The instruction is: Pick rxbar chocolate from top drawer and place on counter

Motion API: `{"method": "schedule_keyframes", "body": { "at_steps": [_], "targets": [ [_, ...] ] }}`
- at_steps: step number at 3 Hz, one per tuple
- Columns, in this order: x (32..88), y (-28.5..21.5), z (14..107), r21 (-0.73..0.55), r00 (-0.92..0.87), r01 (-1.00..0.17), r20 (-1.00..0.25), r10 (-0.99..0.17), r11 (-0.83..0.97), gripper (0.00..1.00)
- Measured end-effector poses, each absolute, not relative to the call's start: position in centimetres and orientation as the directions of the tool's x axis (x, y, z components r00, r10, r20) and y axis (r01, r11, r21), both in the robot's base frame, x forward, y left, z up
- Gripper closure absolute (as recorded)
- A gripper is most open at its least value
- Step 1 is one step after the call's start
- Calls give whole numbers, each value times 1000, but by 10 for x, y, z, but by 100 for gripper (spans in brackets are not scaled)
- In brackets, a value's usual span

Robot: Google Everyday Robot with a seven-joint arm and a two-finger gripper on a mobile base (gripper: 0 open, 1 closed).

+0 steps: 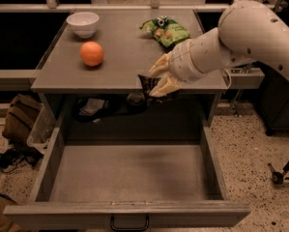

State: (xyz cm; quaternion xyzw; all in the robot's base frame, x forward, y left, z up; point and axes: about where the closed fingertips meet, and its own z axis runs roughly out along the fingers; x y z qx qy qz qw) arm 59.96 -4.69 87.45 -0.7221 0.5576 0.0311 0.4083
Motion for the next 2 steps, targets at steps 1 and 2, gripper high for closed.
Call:
{"method": "schedule_keyframes", "body": {
  "at_steps": [1, 2],
  "targets": [
    [658, -50, 892, -605, 408, -795, -483, -775, -42, 100],
    [705, -49, 895, -637, 430, -770, -465, -774, -46, 100]
  ]
}}
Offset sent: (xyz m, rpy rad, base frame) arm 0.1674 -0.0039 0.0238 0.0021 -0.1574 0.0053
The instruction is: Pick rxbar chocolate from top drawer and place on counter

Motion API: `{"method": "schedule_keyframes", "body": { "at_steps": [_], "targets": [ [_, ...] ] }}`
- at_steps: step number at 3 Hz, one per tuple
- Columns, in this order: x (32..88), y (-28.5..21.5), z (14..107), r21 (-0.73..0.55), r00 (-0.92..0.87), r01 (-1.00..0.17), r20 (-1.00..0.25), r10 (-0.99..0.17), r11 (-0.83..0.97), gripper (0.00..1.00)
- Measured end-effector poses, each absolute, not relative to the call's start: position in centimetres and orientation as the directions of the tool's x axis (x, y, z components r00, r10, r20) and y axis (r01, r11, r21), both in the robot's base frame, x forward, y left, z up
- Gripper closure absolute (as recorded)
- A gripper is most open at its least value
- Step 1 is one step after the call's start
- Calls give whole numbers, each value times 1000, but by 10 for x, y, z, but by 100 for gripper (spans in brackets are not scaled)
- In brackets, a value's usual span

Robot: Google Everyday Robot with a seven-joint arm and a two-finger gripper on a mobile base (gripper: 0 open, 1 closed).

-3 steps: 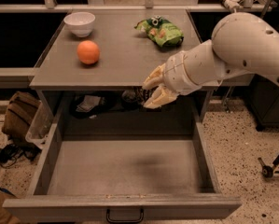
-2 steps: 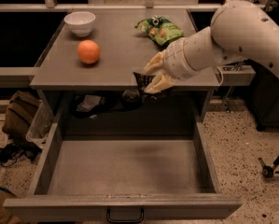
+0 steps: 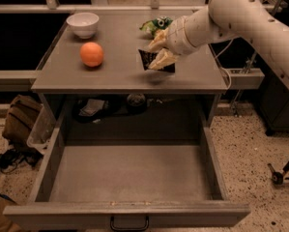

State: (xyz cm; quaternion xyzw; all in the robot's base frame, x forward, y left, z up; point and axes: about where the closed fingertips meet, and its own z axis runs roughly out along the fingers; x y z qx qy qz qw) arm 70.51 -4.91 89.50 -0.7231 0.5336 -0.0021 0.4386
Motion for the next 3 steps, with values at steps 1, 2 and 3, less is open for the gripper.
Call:
{"method": "schedule_keyframes", "body": {
  "at_steps": [1, 2, 3],
  "targets": [
    [745, -40, 877, -597, 412, -801, -492, -767, -47, 100],
    [752, -44, 889, -595, 421, -801, -489, -764, -60, 100],
    [752, -44, 889, -596, 421, -801, -489, -764, -60, 80]
  ]
}}
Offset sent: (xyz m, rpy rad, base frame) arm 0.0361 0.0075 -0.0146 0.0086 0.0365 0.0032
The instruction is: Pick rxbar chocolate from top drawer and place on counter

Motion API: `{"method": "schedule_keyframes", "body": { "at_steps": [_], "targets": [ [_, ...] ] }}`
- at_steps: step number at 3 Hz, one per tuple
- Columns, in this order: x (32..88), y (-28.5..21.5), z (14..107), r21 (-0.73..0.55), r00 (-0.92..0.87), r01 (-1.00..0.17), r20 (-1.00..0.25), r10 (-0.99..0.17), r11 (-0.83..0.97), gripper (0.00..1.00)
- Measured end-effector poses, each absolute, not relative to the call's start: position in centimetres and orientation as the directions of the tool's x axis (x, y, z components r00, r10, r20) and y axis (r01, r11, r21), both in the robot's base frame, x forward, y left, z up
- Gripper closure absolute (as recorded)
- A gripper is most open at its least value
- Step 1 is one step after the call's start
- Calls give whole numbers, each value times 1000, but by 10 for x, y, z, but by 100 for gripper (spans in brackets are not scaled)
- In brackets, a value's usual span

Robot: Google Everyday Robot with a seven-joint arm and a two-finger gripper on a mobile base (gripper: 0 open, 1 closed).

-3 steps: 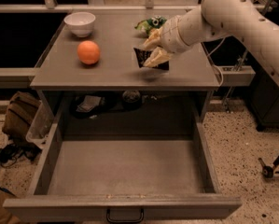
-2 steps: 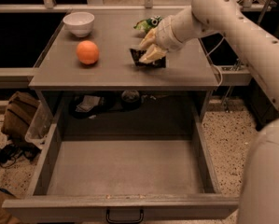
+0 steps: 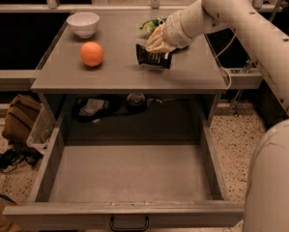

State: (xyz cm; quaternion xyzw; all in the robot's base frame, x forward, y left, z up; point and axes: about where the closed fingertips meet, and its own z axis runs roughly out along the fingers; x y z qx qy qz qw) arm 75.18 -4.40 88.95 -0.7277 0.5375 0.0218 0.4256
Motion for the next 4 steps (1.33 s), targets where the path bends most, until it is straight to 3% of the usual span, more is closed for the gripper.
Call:
{"method": "schedule_keyframes", "body": {
  "at_steps": [3, 4],
  "targets": [
    [752, -44, 889, -596, 421, -801, -489, -764, -60, 12],
    [752, -44, 889, -596, 421, -801, -489, -764, -60, 0]
  ]
}}
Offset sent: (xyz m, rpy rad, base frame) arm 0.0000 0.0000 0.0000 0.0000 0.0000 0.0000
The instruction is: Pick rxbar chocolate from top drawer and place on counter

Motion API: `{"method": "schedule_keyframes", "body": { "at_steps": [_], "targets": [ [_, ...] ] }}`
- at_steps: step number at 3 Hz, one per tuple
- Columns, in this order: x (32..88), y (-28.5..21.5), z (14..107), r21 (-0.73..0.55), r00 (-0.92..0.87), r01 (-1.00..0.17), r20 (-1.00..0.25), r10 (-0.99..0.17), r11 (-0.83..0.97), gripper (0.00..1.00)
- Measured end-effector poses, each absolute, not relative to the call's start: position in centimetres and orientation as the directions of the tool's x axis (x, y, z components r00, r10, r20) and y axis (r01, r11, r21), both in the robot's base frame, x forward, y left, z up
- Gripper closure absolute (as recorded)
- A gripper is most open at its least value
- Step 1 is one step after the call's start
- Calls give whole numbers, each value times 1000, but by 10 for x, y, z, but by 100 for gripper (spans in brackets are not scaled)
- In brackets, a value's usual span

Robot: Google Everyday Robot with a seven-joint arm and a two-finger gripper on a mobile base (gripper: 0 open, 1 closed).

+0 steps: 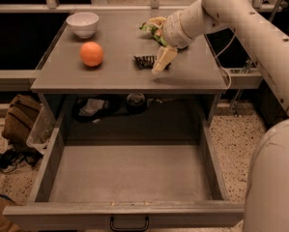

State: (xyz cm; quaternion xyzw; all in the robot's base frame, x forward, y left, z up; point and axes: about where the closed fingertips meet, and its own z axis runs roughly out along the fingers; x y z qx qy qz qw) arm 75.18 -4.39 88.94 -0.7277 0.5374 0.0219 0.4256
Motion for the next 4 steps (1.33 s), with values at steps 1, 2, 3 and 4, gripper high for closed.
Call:
{"method": "schedule_keyframes", "body": {
  "at_steps": [1, 2, 3, 4],
  "targets": [
    [752, -44, 889, -596, 421, -801, -489, -764, -60, 0],
    [745, -73, 933, -610, 358, -792, -465, -809, 0, 0],
    [718, -136, 1006, -636, 250, -769, -389, -887, 62, 0],
    [664, -193, 1087, -705, 161, -701, -307, -938, 111, 0]
  ]
}}
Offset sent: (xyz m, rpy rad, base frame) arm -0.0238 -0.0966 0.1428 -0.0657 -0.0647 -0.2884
